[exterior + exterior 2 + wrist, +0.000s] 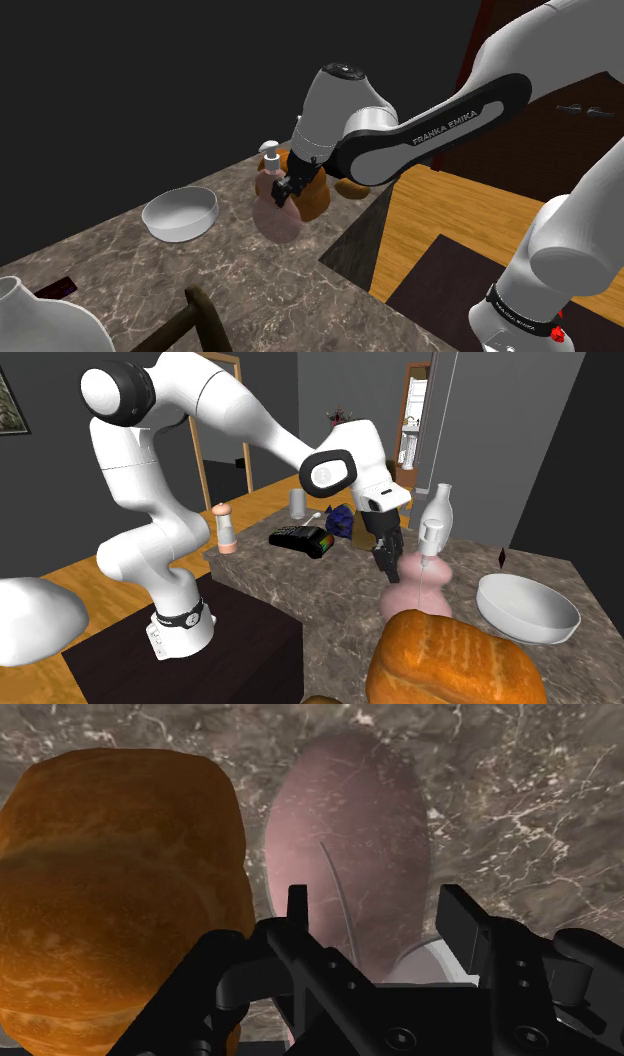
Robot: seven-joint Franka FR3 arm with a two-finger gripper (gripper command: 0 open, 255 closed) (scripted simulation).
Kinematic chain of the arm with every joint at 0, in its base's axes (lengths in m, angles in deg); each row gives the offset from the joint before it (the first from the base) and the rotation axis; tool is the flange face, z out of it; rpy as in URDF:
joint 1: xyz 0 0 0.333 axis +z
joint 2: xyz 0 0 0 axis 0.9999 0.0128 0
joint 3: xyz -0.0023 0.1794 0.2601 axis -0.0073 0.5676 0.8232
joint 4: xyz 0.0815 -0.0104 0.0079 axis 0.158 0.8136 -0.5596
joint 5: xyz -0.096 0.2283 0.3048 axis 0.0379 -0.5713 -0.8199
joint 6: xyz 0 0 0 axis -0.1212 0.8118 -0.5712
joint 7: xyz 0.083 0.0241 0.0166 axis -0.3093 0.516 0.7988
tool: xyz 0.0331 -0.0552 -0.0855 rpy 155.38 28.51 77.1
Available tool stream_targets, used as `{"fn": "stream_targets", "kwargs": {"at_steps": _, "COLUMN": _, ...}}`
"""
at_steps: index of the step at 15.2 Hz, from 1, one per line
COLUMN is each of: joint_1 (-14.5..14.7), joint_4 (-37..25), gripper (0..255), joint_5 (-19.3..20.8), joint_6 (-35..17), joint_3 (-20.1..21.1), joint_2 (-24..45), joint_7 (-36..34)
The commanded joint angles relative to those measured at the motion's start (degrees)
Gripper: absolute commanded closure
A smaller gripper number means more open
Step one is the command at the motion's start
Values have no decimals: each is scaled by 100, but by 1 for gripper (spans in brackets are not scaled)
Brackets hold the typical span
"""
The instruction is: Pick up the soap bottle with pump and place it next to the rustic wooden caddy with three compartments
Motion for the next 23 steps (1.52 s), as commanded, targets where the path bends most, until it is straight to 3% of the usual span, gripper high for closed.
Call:
{"fn": "stream_targets", "kwargs": {"at_steps": 1, "joint_1": 0, "joint_4": 0, "gripper": 255, "joint_5": 0, "joint_6": 0, "joint_3": 0, "joint_2": 0, "joint_7": 0}}
{"fn": "stream_targets", "kwargs": {"at_steps": 9, "joint_1": 0, "joint_4": 0, "gripper": 255, "joint_5": 1, "joint_6": -1, "joint_3": 0, "joint_2": 1, "joint_7": -1}}
{"fn": "stream_targets", "kwargs": {"at_steps": 23, "joint_1": 93, "joint_4": -727, "gripper": 255, "joint_5": -393, "joint_6": 1066, "joint_3": -163, "joint_2": -397, "joint_7": 392}}
